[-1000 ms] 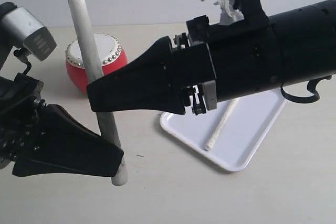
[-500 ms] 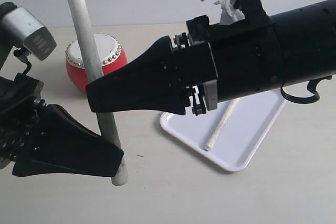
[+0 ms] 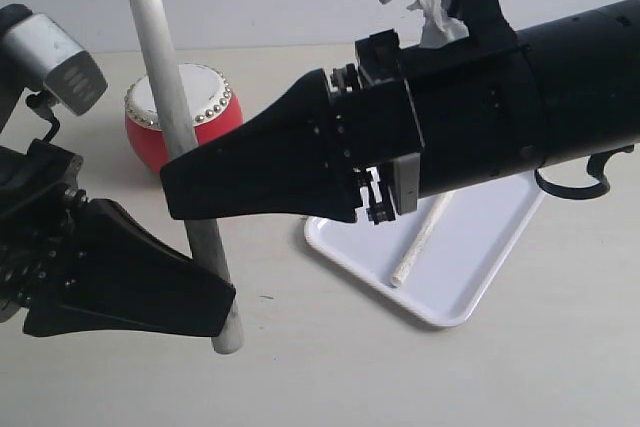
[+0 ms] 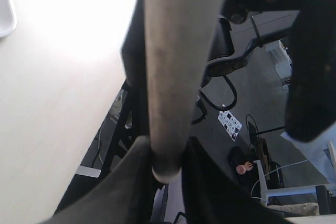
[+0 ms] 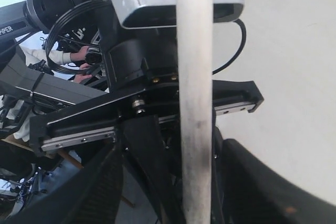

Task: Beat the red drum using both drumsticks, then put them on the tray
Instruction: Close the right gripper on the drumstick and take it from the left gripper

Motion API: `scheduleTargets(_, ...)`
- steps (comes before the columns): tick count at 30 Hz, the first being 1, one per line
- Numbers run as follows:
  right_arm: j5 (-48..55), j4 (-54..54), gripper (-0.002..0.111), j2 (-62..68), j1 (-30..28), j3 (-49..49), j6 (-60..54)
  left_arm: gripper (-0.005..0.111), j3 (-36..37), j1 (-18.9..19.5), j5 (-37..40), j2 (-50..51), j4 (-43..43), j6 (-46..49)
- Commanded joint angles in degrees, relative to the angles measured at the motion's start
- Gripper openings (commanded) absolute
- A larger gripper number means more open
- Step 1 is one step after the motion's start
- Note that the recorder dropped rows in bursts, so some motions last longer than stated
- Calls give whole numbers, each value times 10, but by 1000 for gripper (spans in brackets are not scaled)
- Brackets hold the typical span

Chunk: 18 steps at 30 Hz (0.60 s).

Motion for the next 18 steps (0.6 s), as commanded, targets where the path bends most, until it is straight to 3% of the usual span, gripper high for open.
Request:
scheduleTargets(1, 4, 6, 54, -3, 1, 2, 1, 0, 1, -4, 2, -4, -10, 1)
scheduleTargets(9, -48, 8, 54, -3, 1, 2, 16, 0, 1, -4, 2, -4, -10, 2)
scheduleTargets(18, -20, 48, 54, 35, 1, 1, 3, 0, 1, -4, 2, -4, -10, 4)
